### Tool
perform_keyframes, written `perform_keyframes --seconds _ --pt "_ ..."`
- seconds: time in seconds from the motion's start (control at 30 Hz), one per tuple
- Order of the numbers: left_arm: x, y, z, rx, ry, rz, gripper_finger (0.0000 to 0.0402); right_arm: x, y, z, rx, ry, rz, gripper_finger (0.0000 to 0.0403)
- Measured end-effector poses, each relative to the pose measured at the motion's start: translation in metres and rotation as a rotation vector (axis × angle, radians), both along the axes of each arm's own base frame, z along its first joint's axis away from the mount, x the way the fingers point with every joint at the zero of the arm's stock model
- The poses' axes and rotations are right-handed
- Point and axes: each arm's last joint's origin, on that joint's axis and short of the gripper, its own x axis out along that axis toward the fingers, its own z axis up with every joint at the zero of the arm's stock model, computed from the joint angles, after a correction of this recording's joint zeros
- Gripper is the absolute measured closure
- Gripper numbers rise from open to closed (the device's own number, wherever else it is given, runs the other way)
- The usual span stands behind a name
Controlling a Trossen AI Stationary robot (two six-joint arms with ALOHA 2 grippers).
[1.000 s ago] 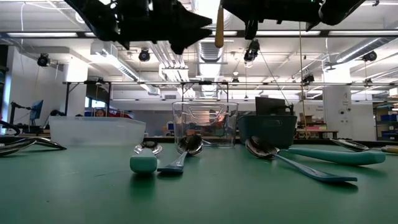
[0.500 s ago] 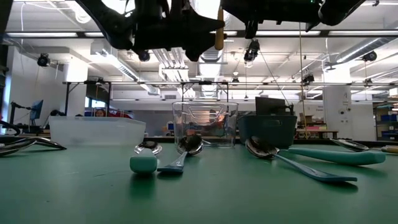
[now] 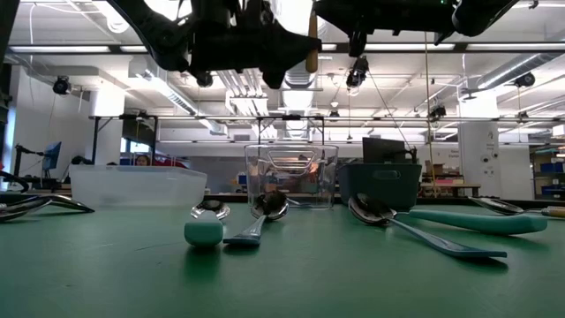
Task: Sort silverware by color (type)
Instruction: Put the yellow spoon into the blue bin
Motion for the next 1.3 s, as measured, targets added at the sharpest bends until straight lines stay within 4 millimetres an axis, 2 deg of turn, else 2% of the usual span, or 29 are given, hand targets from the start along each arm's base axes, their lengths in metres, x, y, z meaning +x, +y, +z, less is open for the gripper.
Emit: perform_keyframes --seconds 0.13,0.47,0.63,0.83,0.93,1.03,1.13,1.2,1.3 --pt "0.000 0.000 -0.001 -0.002 0.007 0.000 0.0385 0.000 0.000 -0.002 0.003 0.022 0.000 0.0364" --pt "0.000 0.001 -0.001 -0.004 0.013 0.043 0.0385 0.003 -0.001 -0.001 -0.017 0.040 -0.003 0.0249" --pt "0.000 0.001 -0.001 -0.003 0.013 0.044 0.0385 0.008 -0.002 0.006 -0.037 0.024 -0.006 0.0232" --pt "0.000 0.001 -0.001 -0.003 0.013 0.045 0.0385 0.019 -0.006 0.010 -0.060 0.069 -0.024 0.0262" --pt "0.000 0.001 -0.001 -0.003 0.014 0.046 0.0385 0.024 -0.007 0.014 -0.081 0.086 -0.040 0.0309" --pt "0.000 0.001 -0.001 -0.004 0.015 0.048 0.0385 0.027 -0.008 0.017 -0.084 0.094 -0.039 0.0371" --pt "0.000 0.001 -0.001 -0.019 0.016 0.046 0.0381 0.027 -0.008 0.018 -0.070 0.103 -0.037 0.0387" --pt "-0.001 0.002 0.000 -0.034 0.015 0.048 0.0354 0.027 -0.008 0.019 -0.052 0.112 -0.036 0.0390" --pt "-0.004 0.002 0.005 -0.035 0.013 0.051 0.0290 0.028 -0.009 0.021 -0.032 0.160 -0.035 0.0391"
